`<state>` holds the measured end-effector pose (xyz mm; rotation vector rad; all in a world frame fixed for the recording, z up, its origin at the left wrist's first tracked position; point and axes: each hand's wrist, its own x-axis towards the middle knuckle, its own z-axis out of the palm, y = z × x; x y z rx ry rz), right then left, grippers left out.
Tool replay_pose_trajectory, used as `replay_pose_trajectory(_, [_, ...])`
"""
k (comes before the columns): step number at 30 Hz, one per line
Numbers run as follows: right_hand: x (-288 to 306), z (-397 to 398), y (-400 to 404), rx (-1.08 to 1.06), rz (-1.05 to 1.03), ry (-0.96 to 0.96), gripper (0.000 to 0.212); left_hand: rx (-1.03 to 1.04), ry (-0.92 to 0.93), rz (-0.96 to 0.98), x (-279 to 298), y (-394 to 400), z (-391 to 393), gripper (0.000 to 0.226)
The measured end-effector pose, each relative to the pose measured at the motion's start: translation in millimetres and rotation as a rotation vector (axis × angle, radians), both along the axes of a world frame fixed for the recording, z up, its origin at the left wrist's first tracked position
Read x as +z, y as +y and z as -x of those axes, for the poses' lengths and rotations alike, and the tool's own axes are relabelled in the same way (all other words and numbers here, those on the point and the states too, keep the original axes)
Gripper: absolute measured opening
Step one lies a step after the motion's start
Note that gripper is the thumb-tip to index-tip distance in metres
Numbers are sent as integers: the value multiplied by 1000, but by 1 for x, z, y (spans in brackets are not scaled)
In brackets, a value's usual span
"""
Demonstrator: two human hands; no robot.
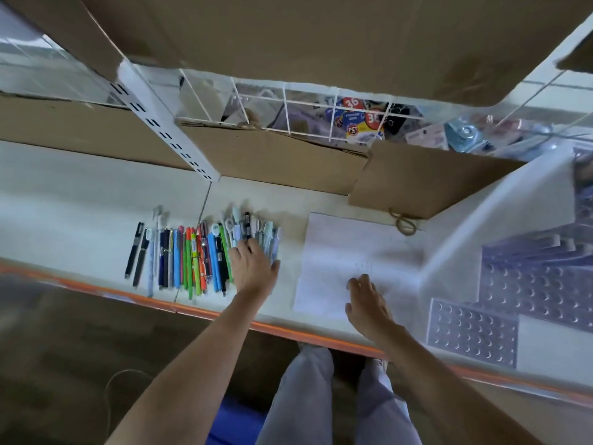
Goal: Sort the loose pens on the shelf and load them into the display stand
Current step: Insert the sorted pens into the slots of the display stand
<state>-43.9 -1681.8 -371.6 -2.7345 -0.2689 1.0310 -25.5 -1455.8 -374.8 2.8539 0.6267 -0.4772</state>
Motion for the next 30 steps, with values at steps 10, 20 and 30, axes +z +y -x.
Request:
replay_pose_trajectory(10, [-2,5,2,-132,-44,-10,31,65,140,141,-6,-25,-10,47])
replay_pose_trajectory(20, [21,3,-18,-216,-97,30,32,33,-27,246,17,-30,-16,29])
replay_pose_trajectory(30, [109,-27,-27,-644,-585,79,24,214,-66,1242,105,-91,-12,10])
